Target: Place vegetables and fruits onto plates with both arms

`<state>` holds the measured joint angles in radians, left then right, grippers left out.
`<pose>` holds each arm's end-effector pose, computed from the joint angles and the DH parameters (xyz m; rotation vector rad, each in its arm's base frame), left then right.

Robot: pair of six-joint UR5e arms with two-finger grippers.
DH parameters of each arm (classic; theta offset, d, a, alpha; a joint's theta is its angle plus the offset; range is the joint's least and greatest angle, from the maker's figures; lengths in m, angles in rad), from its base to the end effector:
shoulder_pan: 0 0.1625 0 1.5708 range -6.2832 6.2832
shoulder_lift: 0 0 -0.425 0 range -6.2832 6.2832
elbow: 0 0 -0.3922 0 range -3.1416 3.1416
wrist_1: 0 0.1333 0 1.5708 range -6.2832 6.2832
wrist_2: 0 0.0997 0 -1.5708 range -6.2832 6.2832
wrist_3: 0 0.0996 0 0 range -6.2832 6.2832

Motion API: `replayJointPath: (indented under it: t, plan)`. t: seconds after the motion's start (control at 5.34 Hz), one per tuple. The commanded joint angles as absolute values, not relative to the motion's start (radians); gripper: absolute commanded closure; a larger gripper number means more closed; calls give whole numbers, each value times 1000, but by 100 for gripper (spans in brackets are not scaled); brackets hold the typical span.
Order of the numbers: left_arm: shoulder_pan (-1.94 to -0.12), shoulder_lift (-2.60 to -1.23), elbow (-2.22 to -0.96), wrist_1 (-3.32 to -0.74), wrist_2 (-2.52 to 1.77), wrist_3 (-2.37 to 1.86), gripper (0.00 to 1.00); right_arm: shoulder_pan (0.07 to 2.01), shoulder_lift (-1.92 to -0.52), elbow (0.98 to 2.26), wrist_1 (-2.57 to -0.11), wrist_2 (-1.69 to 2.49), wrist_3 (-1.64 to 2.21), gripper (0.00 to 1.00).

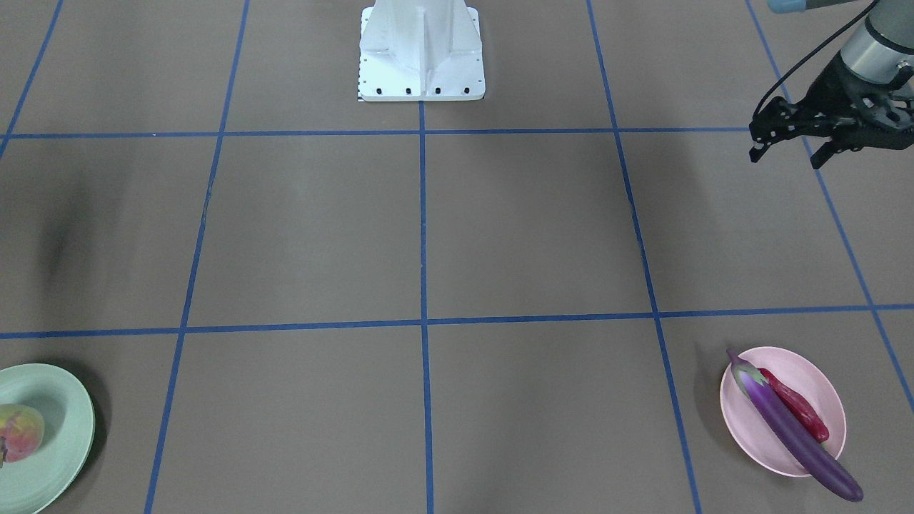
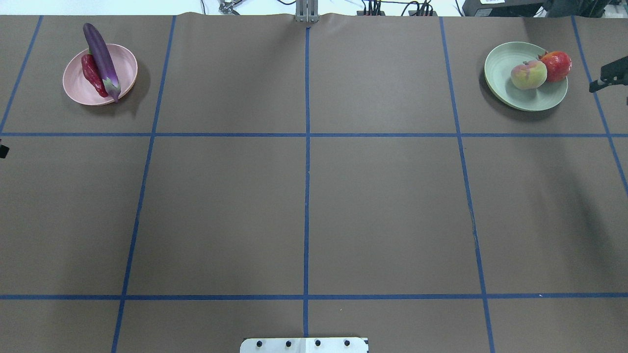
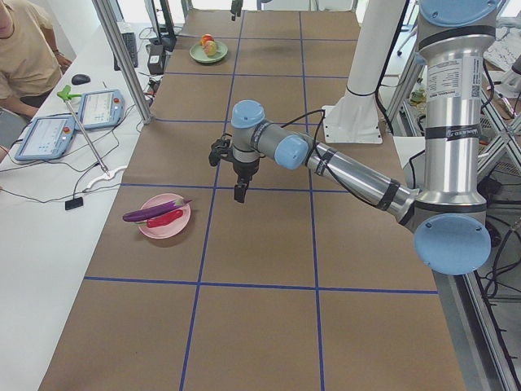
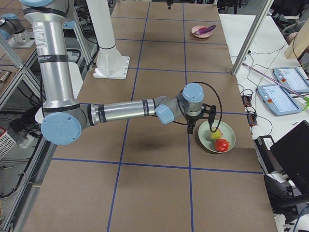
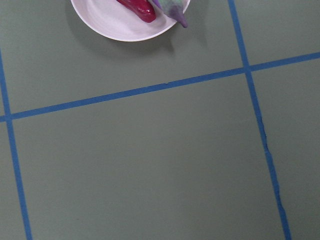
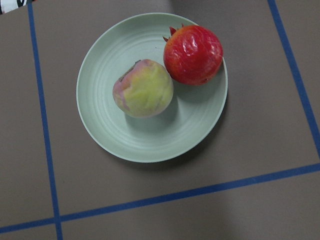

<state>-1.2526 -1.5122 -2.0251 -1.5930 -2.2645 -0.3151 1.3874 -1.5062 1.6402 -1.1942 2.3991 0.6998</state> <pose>0.0775 -0.4579 0.4651 0.1682 0.7743 0.1479 -0.0388 -0.5379 0.5442 0.0887 -0.9387 0.2664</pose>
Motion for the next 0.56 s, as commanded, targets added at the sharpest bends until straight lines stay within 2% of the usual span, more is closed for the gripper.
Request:
replayJointPath:
  t: [0.0,0.37]
  plan:
    - [-1450,-1578,-1816,-1592,-2315,-159,0,1454,-1613,1731,-1294,2407,490,0]
    - [-1529,-1624,-1648,-1605,-2374,-53,0,1505,-1712,1860,-1430,2407,355,0]
